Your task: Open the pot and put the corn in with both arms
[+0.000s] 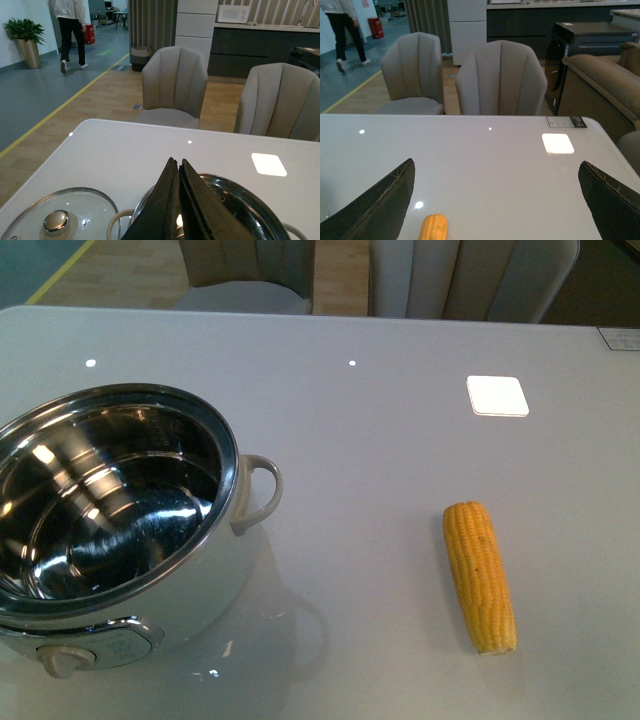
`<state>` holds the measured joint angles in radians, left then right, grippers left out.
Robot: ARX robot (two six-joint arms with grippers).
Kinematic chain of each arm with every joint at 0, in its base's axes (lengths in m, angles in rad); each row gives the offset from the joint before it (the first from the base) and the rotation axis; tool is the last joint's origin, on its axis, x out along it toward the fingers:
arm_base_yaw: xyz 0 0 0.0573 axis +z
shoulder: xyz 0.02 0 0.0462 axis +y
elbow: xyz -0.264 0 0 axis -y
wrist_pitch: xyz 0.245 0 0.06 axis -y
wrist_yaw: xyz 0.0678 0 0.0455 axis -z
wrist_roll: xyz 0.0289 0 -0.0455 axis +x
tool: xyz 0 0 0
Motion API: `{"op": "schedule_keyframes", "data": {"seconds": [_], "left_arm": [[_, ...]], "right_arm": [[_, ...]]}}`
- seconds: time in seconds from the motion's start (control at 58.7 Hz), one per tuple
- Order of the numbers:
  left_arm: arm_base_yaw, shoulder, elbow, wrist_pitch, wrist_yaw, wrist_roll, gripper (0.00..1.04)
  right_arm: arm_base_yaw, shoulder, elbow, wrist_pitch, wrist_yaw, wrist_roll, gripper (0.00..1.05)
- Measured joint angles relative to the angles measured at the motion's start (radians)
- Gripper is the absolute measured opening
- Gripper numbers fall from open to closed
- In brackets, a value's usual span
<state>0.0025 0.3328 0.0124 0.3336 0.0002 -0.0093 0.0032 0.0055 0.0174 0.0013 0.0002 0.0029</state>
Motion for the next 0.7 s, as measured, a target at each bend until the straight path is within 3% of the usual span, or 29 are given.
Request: {"op": "schedule_keyframes", "data": {"seconds": [0.477,0.562,0.698], "left_arm": [[0.0,-0.154,0.0,-0.155,0.0,0.0,0.03],[0.0,-0.268,0.0,-0.302,0.0,0.0,0.03],[0.0,-0.324,0.0,-0.33,0.0,0.0,0.03]], "right_arm": [[0.0,0.0,0.0,0.0,0.0,0.0,0.96],[0.0,0.0,0.0,0.0,0.0,0.0,0.96],[0.0,0.0,0.0,0.0,0.0,0.0,0.96]]}}
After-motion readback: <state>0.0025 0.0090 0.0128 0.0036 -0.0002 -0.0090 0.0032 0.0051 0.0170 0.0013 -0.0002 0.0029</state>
